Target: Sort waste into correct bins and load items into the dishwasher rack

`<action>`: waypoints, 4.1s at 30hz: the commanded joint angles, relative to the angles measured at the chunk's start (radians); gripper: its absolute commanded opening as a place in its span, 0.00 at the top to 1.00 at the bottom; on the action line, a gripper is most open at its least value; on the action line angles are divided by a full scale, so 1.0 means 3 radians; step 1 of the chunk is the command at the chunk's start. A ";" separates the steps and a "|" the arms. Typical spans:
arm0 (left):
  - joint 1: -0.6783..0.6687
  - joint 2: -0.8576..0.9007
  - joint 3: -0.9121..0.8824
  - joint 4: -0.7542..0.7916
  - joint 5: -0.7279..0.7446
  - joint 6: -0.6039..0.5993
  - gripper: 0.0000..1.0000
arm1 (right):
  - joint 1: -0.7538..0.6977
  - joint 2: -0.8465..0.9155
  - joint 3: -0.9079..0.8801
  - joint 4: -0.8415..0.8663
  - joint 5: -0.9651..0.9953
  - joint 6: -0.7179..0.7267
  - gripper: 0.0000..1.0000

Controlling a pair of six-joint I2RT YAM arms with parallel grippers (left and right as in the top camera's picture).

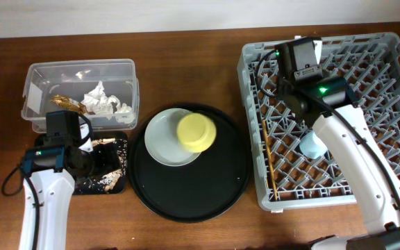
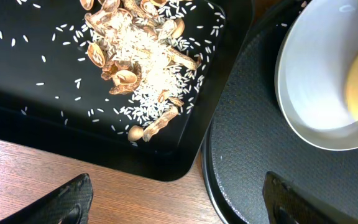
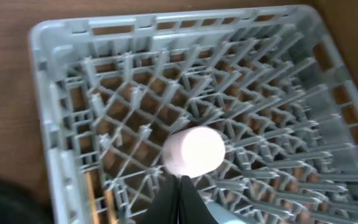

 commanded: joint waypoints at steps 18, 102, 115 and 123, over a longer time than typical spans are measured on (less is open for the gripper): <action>0.0014 -0.0036 0.0006 0.0094 0.0107 -0.0032 0.25 | 0.0301 0.0202 -0.0150 -0.0289 -0.2632 -0.0009 0.76; 0.0005 -0.0032 -0.0017 0.0203 0.0417 -0.0031 0.25 | 0.0973 -0.0047 0.0446 -0.1378 0.1216 0.0940 0.96; 0.0005 -0.0032 -0.0017 0.0207 0.0417 -0.0031 0.25 | -0.0216 0.0936 0.0543 0.1233 0.2246 -0.1490 0.96; 0.0005 -0.0032 -0.0017 0.0245 0.0416 -0.0031 0.25 | 0.0000 0.1361 0.0528 0.0689 0.1329 -0.1259 0.86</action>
